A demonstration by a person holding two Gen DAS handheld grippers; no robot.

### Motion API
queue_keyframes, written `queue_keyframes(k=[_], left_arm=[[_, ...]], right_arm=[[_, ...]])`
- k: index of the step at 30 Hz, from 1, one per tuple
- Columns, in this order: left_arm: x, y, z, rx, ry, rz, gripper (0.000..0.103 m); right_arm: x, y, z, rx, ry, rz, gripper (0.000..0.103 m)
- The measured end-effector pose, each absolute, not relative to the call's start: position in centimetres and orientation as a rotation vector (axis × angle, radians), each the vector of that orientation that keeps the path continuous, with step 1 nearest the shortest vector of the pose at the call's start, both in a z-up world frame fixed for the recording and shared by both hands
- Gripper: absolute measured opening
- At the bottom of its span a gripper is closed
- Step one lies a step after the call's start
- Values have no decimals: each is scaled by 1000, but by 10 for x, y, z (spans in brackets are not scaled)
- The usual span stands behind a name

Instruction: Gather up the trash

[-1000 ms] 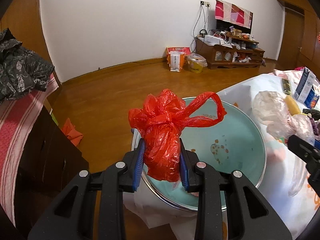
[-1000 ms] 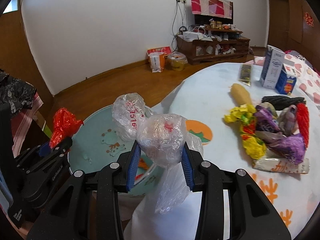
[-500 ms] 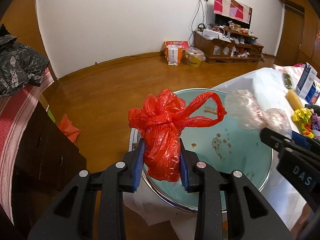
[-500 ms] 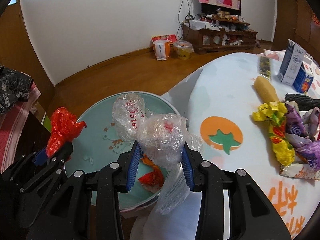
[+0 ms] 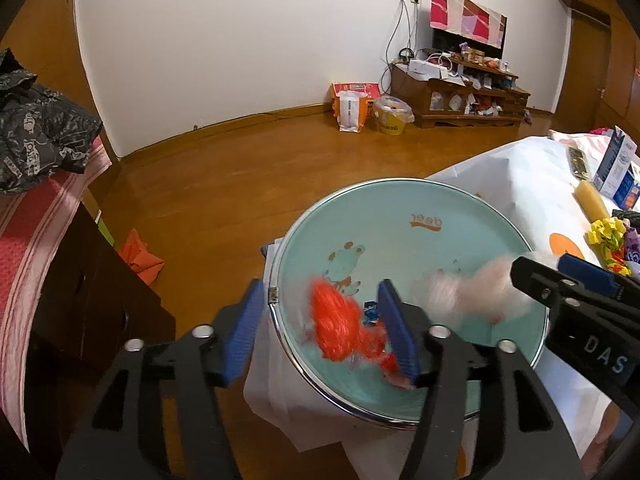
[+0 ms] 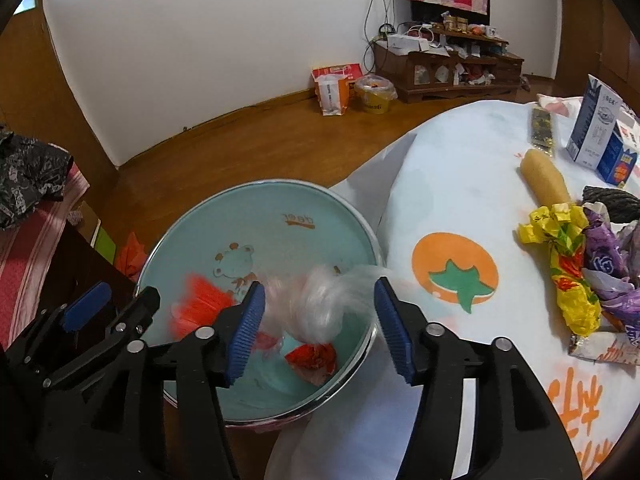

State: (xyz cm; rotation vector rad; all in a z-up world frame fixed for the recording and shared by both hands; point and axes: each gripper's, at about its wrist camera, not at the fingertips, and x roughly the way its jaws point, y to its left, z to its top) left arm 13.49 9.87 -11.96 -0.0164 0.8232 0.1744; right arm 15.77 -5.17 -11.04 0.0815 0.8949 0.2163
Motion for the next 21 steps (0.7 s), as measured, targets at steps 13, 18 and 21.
queue_keyframes(k=[13, 18, 21], left_arm=[[126, 91, -108, -18, 787, 201, 84], [123, 79, -102, 3, 776, 185, 87], [122, 69, -98, 19, 770, 172, 87]], right_arm=[[144, -81, -86, 116, 824, 152, 77], [137, -99, -81, 135, 806, 123, 77], [132, -110, -79, 144, 796, 106, 77]])
